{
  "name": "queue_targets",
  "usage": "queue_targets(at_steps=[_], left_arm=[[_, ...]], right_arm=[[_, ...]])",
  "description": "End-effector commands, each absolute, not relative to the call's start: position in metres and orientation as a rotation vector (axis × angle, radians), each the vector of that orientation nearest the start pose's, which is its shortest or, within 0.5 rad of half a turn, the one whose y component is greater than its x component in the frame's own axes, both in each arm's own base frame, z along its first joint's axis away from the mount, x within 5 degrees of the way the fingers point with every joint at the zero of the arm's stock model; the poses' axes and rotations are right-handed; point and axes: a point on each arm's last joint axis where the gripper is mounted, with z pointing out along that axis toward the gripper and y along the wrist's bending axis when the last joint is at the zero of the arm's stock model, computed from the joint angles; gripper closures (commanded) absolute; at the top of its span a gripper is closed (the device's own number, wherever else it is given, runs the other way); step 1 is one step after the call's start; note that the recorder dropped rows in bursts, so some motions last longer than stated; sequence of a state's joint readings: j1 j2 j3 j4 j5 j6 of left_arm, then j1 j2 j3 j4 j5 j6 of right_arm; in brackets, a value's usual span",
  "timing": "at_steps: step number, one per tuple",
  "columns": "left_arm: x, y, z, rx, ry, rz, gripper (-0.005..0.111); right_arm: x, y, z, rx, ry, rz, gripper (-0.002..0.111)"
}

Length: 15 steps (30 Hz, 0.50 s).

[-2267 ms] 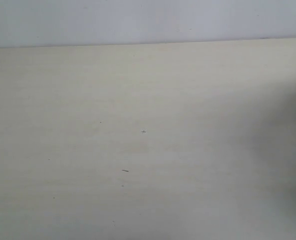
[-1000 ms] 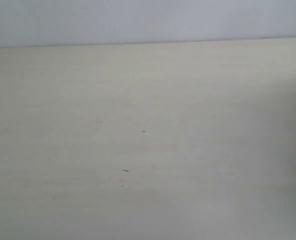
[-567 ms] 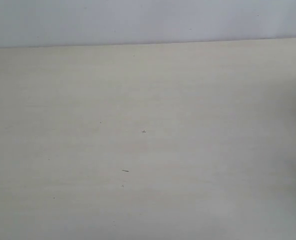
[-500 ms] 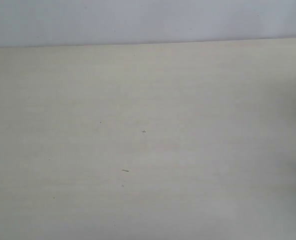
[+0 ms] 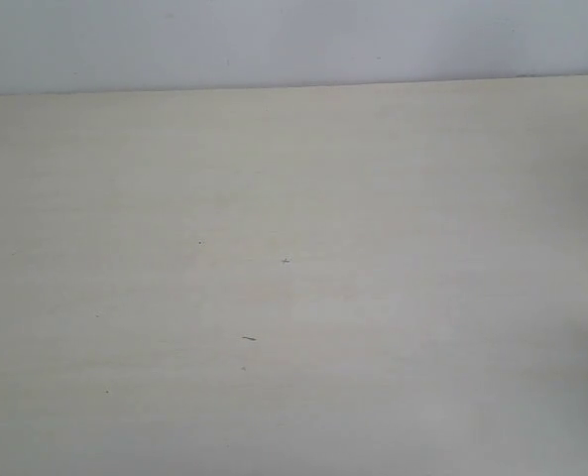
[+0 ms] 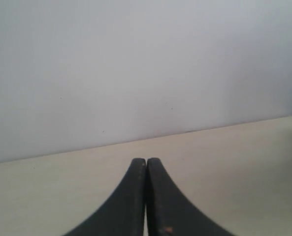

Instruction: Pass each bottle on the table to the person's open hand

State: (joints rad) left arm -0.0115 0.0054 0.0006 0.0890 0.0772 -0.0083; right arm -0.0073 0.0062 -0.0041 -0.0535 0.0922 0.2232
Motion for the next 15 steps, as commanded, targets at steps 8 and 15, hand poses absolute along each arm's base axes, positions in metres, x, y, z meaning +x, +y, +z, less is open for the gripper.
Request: queue_targets(at_steps=[8, 15], left_arm=[[0.0565, 0.0001, 0.2066, 0.067, 1.555, 0.063, 0.107], [0.0565, 0.0001, 0.2066, 0.067, 1.555, 0.063, 0.107]], right_arm=[[0.0563, -0.0011, 0.2005, 0.167, 1.616, 0.132, 0.108], [0.0563, -0.0008, 0.2005, 0.182, 1.615, 0.151, 0.108]])
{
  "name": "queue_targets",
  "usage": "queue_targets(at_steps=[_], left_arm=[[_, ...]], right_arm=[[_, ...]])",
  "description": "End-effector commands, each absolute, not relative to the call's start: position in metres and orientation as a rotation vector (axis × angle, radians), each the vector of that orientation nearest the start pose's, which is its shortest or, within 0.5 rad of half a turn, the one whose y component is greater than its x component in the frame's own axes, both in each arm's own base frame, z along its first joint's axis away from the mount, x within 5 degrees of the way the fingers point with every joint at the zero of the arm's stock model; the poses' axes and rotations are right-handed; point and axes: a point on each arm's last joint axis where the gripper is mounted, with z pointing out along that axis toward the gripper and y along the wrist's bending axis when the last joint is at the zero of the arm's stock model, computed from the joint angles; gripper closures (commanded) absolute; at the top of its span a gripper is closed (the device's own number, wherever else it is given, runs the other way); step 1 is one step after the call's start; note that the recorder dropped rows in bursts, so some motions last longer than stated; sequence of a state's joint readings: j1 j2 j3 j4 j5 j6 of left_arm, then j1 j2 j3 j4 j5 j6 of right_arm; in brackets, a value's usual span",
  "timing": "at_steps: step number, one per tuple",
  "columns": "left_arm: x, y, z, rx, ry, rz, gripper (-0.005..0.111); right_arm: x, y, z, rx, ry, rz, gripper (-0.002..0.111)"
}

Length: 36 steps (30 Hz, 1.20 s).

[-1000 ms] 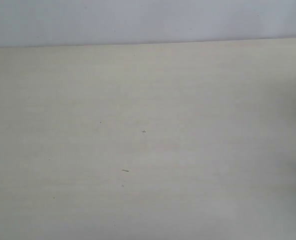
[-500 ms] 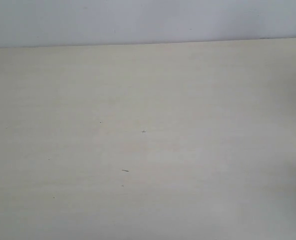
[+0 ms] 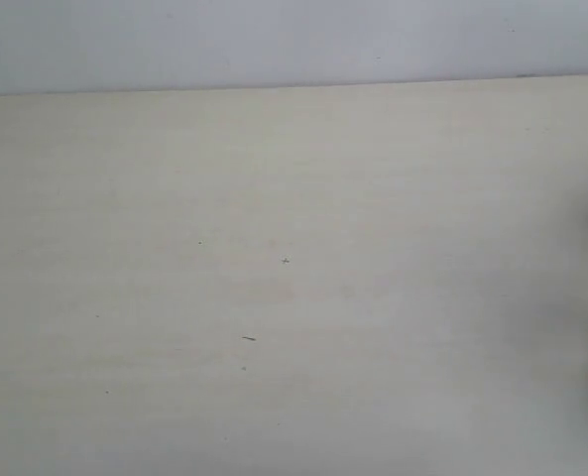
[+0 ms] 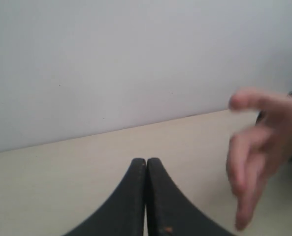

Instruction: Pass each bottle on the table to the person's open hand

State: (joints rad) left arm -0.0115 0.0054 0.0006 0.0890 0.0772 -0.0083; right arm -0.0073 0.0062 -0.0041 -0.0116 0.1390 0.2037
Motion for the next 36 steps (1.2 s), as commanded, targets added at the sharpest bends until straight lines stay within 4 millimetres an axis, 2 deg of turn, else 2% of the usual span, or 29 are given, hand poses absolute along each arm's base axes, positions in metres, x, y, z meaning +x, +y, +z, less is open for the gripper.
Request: queue_targets(at_steps=[1, 36], left_arm=[[0.0565, 0.0001, 0.2066, 0.067, 1.555, 0.063, 0.107], [0.0565, 0.0001, 0.2066, 0.067, 1.555, 0.063, 0.107]], right_arm=[[0.0563, -0.0008, 0.2005, 0.182, 1.615, 0.151, 0.108], [0.0562, -0.0008, 0.1984, 0.186, 1.638, 0.15, 0.108]])
